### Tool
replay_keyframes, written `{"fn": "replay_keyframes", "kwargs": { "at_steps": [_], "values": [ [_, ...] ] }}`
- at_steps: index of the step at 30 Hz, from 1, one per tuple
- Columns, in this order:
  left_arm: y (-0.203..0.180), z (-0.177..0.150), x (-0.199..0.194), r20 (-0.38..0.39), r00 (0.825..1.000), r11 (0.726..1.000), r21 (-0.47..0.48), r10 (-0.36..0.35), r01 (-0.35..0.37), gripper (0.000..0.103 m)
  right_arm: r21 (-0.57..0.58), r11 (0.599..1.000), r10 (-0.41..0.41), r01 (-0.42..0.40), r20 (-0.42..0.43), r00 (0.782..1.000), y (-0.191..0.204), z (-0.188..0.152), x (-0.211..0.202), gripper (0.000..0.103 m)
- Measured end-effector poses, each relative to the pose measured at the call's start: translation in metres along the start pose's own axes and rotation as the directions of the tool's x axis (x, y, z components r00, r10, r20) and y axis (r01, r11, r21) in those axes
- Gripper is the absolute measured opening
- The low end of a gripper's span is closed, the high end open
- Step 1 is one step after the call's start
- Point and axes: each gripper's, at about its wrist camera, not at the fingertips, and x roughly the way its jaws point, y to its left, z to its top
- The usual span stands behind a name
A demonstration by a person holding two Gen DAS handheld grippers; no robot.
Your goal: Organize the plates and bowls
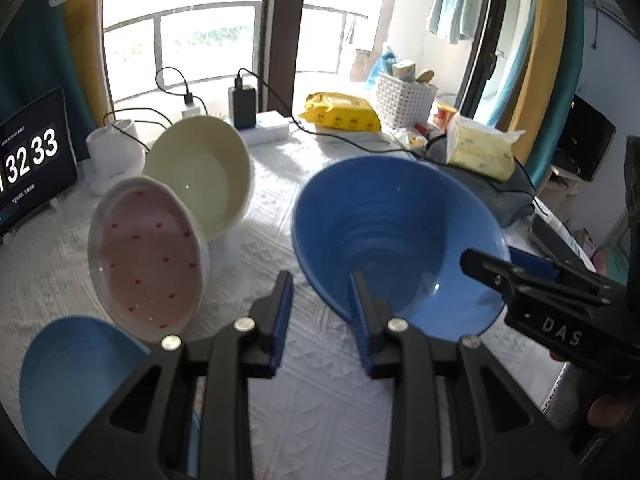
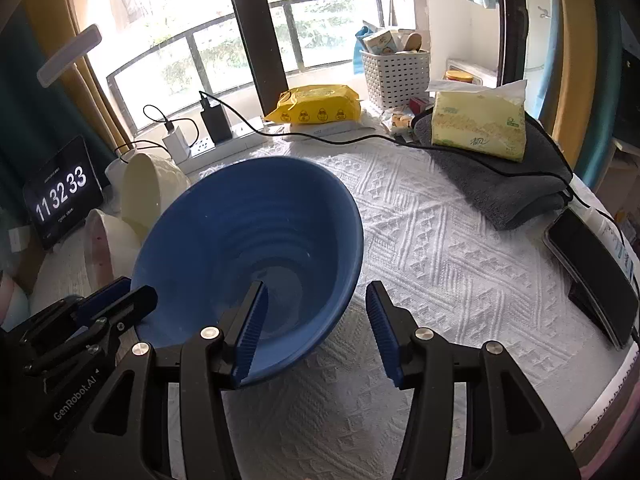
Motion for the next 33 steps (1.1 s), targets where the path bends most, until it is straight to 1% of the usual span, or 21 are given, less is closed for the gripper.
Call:
{"fn": "replay_keyframes", "kwargs": {
  "at_steps": [5, 10, 13, 14, 15, 23, 33],
  "values": [
    [0.004, 0.003, -0.005, 0.014, 1.000, 1.000, -0.007, 0.005, -0.005, 0.032, -0.004, 1.000, -0.011, 0.011, 0.023, 1.000, 0.001, 0.004, -0.005, 0.054],
    [0.008, 0.006, -0.011, 0.030, 1.000, 1.000, -0.012, 0.004, -0.003, 0.033, -0.013, 1.000, -0.026, 0.027, 0.071, 0.997, 0.005, 0.009, -0.016, 0.054],
    [0.013, 0.007, -0.018, 0.040, 0.999, 1.000, -0.025, -0.004, 0.005, 0.036, -0.018, 0.999, -0.029, 0.030, 0.100, 0.995, 0.008, 0.012, -0.023, 0.054],
    [0.016, 0.008, -0.021, 0.044, 0.999, 1.000, -0.027, -0.006, 0.008, 0.040, -0.019, 0.999, -0.027, 0.029, 0.109, 0.994, 0.009, 0.013, -0.026, 0.054],
    [0.018, 0.008, -0.024, 0.051, 0.999, 0.999, -0.031, -0.007, 0.009, 0.045, -0.024, 0.999, -0.022, 0.025, 0.118, 0.993, 0.011, 0.014, -0.029, 0.054],
    [0.035, 0.012, -0.041, 0.094, 0.995, 0.999, -0.043, 0.023, -0.019, 0.046, -0.072, 0.997, 0.018, -0.007, 0.156, 0.988, 0.031, 0.021, -0.041, 0.054],
    [0.064, 0.014, -0.055, 0.123, 0.990, 0.995, -0.079, 0.066, -0.056, 0.046, -0.140, 0.988, 0.081, -0.059, 0.158, 0.984, 0.064, 0.024, -0.042, 0.054]
  ]
}}
